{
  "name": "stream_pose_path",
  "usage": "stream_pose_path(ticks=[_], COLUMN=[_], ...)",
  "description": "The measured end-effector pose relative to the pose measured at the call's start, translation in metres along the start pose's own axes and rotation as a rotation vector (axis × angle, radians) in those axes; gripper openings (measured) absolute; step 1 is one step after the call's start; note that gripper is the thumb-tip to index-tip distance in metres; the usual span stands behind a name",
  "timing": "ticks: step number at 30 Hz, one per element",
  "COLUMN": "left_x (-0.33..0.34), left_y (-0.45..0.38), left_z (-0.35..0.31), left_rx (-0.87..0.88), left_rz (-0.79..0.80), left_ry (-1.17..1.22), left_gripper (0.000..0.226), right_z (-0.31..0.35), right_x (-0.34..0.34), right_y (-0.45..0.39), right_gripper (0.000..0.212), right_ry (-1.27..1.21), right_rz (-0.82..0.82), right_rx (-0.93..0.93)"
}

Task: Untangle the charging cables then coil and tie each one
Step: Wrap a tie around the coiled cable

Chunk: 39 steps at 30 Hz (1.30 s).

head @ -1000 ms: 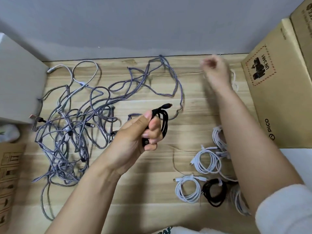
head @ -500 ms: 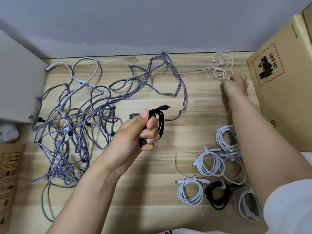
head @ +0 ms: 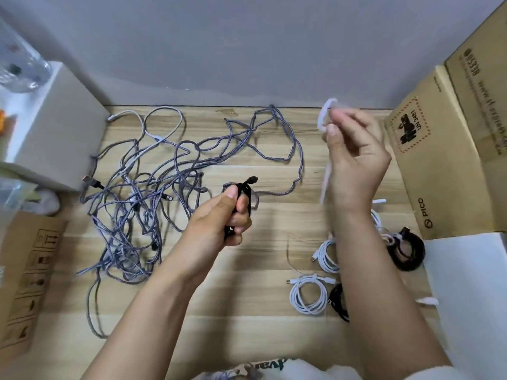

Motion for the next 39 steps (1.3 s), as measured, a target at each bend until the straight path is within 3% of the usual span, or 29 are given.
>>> stream_pose_path(ticks=[3, 6, 13, 19, 23, 29, 32, 35, 39], left_x=[-0.004, -0.006, -0.012, -0.017, -0.016, -0.017, -0.018, -0.021, -0.022], left_y=[0.017, 0.03, 0.055, 0.068, 0.071, 0.077, 0.08, 0.08, 0.08], left_z=[-0.001, -0.002, 0.001, 0.002, 0.001, -0.007, -0.011, -0.014, -0.014], left_rx=[0.048, 0.122, 0.189, 0.188, 0.234, 0.282, 0.248, 0.144, 0.118], left_rz=[-0.037, -0.058, -0.005, 0.04, 0.036, 0.029, 0.039, 0.191, 0.342], left_ry=[-0.066, -0.139, -0.202, -0.245, -0.261, -0.238, -0.084, 0.331, 0.521], left_gripper=[0.035, 0.035, 0.025, 0.024, 0.023, 0.028, 0.025, 0.023, 0.024], right_z=[0.016, 0.021, 0.034, 0.05, 0.06, 0.064, 0.063, 0.058, 0.061], right_x=[0.016, 0.023, 0.019, 0.02, 0.022, 0.022, 0.022, 0.023, 0.027], right_y=[0.056, 0.1, 0.146, 0.152, 0.151, 0.152, 0.154, 0.156, 0.161], right_gripper=[0.029, 0.027, 0.024, 0.038, 0.018, 0.015, 0.016, 0.013, 0.043], right_ry=[-0.058, 0.017, 0.357, 0.203, 0.212, 0.232, 0.141, -0.161, -0.405], right_rz=[0.057, 0.133, 0.196, 0.322, 0.377, 0.374, 0.371, 0.398, 0.525], right_rx=[0.161, 0.208, -0.07, 0.146, 0.155, 0.201, 0.318, 0.566, 0.704])
Point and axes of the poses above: each hand's wrist, its own y-axis away from the middle knuckle, its own x-axis out of the palm, z = x × y, the point moved 3 cm from there along -y, towards the middle knuckle, and after that the axes turned 4 degrees about x, right-handed, at the moved point
